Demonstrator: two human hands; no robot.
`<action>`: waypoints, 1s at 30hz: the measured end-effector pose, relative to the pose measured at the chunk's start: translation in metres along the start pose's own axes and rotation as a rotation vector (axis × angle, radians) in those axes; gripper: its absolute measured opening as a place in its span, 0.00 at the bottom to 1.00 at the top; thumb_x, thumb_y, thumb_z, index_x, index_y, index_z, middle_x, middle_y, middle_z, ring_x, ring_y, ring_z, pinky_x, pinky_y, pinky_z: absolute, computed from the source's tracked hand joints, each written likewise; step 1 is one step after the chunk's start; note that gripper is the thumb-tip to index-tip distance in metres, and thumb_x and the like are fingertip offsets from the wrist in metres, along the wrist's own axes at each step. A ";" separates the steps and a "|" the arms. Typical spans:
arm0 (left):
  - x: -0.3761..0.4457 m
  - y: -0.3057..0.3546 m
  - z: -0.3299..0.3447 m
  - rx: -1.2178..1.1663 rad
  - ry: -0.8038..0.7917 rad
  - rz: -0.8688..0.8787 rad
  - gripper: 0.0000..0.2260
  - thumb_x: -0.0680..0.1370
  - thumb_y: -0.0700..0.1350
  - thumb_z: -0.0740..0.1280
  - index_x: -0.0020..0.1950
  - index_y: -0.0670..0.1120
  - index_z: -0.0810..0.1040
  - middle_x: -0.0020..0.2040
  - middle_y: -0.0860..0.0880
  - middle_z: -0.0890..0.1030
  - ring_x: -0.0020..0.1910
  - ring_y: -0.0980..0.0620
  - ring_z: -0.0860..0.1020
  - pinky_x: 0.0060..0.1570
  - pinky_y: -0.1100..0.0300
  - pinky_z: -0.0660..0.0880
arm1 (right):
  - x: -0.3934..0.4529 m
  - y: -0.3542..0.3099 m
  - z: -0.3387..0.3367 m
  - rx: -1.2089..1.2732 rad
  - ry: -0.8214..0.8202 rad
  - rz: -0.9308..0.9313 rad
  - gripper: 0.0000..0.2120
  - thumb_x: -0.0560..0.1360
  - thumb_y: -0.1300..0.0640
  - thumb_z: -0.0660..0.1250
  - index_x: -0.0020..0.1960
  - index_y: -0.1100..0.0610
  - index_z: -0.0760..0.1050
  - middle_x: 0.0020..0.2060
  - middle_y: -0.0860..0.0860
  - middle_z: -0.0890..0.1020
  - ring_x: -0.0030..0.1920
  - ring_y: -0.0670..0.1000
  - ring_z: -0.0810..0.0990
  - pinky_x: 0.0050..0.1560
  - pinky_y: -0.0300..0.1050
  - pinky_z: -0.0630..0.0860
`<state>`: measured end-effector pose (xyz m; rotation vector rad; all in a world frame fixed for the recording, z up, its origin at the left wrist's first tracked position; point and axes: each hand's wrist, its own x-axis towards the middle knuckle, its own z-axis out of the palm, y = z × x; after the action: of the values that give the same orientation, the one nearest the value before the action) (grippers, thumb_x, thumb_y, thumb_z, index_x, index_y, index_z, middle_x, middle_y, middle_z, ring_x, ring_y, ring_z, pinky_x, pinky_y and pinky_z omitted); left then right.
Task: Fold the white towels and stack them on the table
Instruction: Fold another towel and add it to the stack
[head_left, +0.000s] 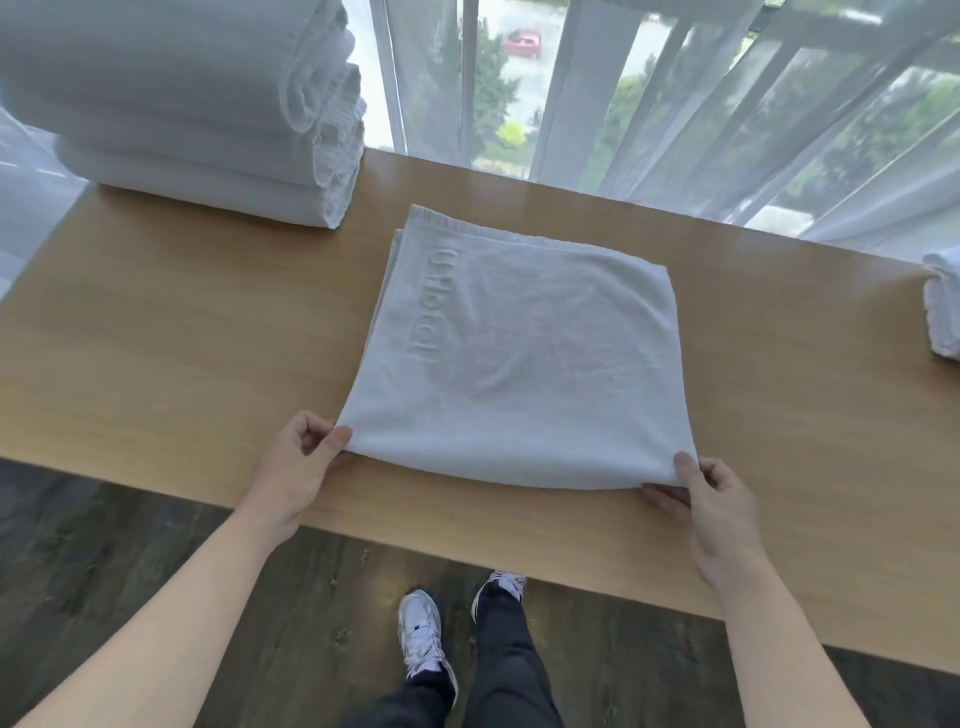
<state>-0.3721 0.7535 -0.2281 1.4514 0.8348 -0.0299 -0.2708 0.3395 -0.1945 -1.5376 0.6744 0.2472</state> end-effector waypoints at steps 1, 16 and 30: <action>-0.001 0.000 -0.001 -0.001 -0.010 0.014 0.08 0.80 0.40 0.69 0.42 0.45 0.73 0.47 0.43 0.83 0.49 0.51 0.82 0.52 0.60 0.79 | -0.003 0.002 -0.001 0.025 -0.023 -0.003 0.08 0.82 0.59 0.64 0.45 0.61 0.72 0.47 0.54 0.82 0.45 0.50 0.84 0.43 0.41 0.83; -0.017 -0.006 -0.010 0.431 0.004 0.034 0.09 0.77 0.50 0.73 0.42 0.48 0.78 0.37 0.51 0.85 0.33 0.54 0.82 0.37 0.54 0.75 | -0.007 0.017 -0.017 -0.288 0.021 -0.064 0.04 0.80 0.59 0.68 0.47 0.55 0.74 0.44 0.53 0.79 0.45 0.53 0.75 0.47 0.46 0.72; 0.061 0.059 0.036 0.479 0.104 0.177 0.02 0.80 0.52 0.67 0.48 0.57 0.78 0.47 0.59 0.81 0.46 0.60 0.78 0.42 0.61 0.73 | 0.039 -0.040 0.023 -0.731 0.124 -0.219 0.14 0.77 0.54 0.67 0.62 0.54 0.71 0.52 0.50 0.78 0.49 0.52 0.78 0.47 0.49 0.72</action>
<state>-0.2818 0.7605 -0.2127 1.9885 0.8130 -0.0221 -0.2126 0.3498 -0.1848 -2.3255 0.5260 0.2466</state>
